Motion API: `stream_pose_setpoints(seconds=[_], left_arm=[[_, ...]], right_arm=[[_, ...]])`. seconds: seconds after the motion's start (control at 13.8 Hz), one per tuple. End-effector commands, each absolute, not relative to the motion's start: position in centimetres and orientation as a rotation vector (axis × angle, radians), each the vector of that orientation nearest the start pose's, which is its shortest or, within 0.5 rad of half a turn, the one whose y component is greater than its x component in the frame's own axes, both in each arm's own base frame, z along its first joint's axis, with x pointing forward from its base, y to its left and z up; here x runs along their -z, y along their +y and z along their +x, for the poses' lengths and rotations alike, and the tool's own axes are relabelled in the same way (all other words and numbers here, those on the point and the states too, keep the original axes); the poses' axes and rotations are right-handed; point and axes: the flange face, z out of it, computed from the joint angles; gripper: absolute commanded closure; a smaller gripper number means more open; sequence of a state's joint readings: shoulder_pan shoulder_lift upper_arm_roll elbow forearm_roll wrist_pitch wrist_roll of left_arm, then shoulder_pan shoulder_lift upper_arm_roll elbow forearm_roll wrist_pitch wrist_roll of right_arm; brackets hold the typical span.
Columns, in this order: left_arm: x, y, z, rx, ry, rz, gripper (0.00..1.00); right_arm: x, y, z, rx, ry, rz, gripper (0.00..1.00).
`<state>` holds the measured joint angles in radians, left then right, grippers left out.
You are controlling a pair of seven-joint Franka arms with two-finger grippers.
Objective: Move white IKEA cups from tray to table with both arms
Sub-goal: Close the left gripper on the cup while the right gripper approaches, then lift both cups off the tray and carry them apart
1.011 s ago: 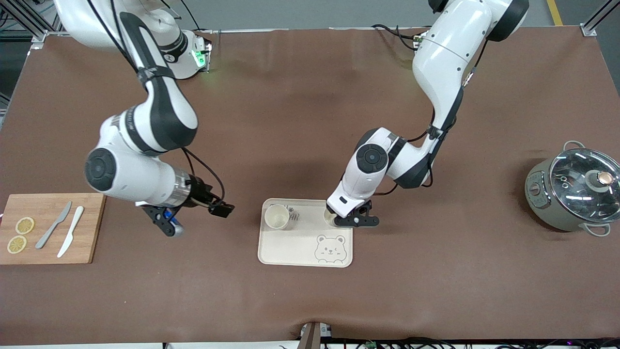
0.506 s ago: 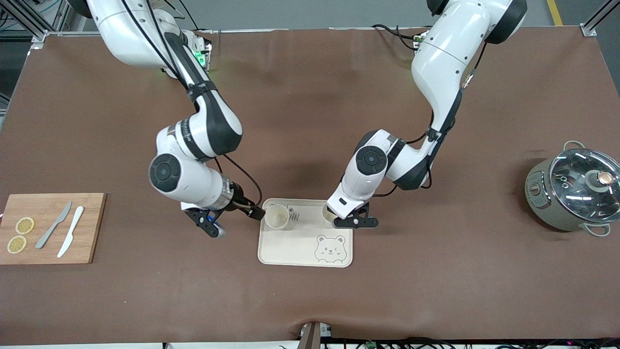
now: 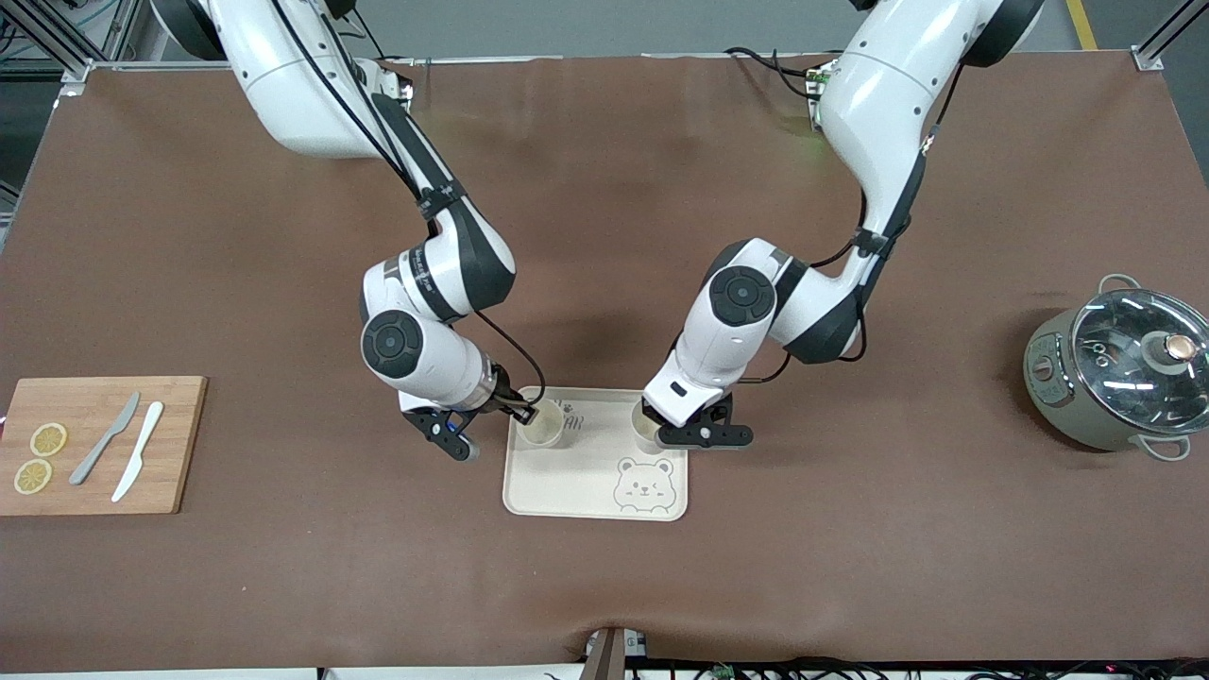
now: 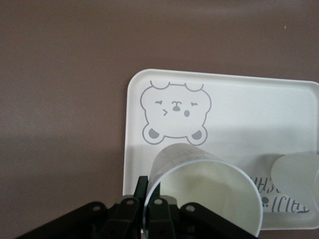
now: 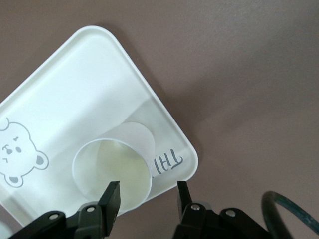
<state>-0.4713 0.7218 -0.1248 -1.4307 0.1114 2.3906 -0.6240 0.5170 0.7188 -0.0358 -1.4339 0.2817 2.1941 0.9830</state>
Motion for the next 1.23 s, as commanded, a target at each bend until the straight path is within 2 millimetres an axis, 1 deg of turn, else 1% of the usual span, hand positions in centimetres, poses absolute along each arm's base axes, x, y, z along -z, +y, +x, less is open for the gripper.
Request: stream_pose_setpoints(seconds=[0.0, 0.07, 0.22, 0.29, 0.43, 0.58, 0.65, 0.72, 0.79, 0.87, 1.01, 1.08, 1.16], left_arm=[[-31.6, -38.0, 63.6, 0.331, 0.011, -3.214, 1.00], [-32.5, -37.2, 63.9, 0.328, 0.004, -3.210, 1.00], [-33.6, -35.3, 64.3, 0.272, 0.004, -3.184, 1.00], [-34.0, -34.2, 64.6, 0.244, 0.000, -3.173, 1.00], [-34.5, -32.5, 64.7, 0.179, -0.031, -3.147, 1.00], [-34.8, -30.2, 65.0, 0.106, -0.017, -3.115, 1.00], [-35.4, -29.0, 65.0, 0.061, 0.029, -3.098, 1.00], [-35.3, -27.4, 65.1, 0.004, 0.056, -3.079, 1.00], [-35.2, -25.8, 65.3, -0.043, 0.076, -3.063, 1.00], [-35.1, -24.6, 65.2, -0.079, 0.093, -3.052, 1.00], [-34.0, -21.3, 65.0, -0.137, 0.068, -3.037, 1.00], [-33.2, -19.5, 65.1, -0.169, 0.089, -3.033, 1.00], [-32.7, -17.8, 65.3, -0.189, 0.100, -3.032, 1.00]], right_arm=[[-25.3, 37.4, 63.6, -0.082, 1.002, -2.808, 0.62], [-25.1, 37.8, 63.3, -0.064, 0.983, -2.830, 0.77], [-24.8, 37.5, 63.4, -0.050, 0.975, -2.853, 0.97], [-24.9, 37.3, 63.5, -0.052, 0.979, -2.853, 1.00], [-25.9, 37.1, 63.8, -0.050, 0.976, -2.843, 1.00], [-28.6, 37.5, 63.7, -0.055, 0.963, -2.830, 1.00], [-30.0, 37.0, 63.7, -0.085, 0.964, -2.843, 1.00], [-31.5, 35.5, 63.9, -0.130, 0.972, -2.869, 1.00], [-33.2, 34.1, 63.8, -0.170, 0.938, -2.900, 1.00], [-34.2, 32.4, 63.7, -0.212, 0.870, -2.937, 1.00], [-36.0, 27.8, 63.4, -0.258, 0.780, -2.968, 1.00], [-36.5, 25.9, 62.5, -0.264, 0.714, -2.986, 1.00], [-37.0, 23.2, 61.9, -0.273, 0.654, -2.995, 1.00]])
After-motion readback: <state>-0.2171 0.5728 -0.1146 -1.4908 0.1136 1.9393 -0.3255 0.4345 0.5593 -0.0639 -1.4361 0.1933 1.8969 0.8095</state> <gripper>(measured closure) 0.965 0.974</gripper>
